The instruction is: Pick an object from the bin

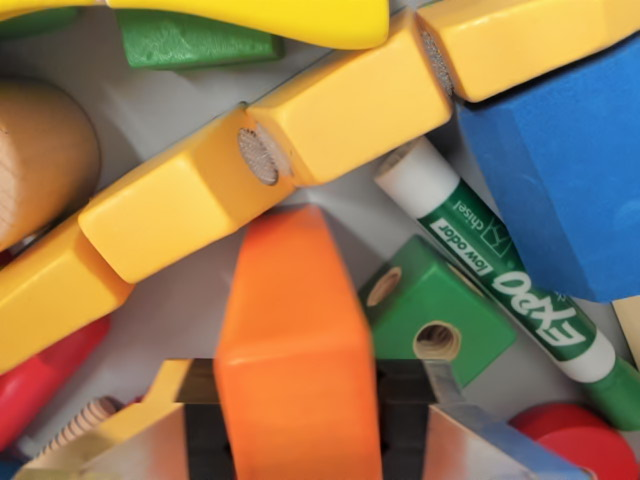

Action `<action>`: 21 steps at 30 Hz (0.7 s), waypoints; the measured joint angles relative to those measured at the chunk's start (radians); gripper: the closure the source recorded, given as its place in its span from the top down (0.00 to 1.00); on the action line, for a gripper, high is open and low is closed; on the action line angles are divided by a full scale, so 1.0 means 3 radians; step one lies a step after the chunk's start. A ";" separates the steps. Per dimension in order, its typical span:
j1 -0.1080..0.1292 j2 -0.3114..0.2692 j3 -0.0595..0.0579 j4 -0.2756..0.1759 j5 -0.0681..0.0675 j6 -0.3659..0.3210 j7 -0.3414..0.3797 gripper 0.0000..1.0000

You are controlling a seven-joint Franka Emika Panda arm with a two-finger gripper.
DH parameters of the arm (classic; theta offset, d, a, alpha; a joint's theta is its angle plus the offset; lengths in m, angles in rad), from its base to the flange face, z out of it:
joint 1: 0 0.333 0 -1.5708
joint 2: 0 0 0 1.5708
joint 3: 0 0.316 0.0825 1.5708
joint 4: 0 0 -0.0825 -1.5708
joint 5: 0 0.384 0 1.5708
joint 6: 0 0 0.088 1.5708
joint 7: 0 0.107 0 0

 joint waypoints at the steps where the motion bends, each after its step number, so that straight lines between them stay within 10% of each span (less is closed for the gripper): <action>1: 0.0000 0.0000 0.0000 0.0000 0.0000 0.0001 0.0000 0.00; 21: 0.0000 -0.0064 0.0000 -0.0005 0.0000 -0.0048 -0.0001 0.00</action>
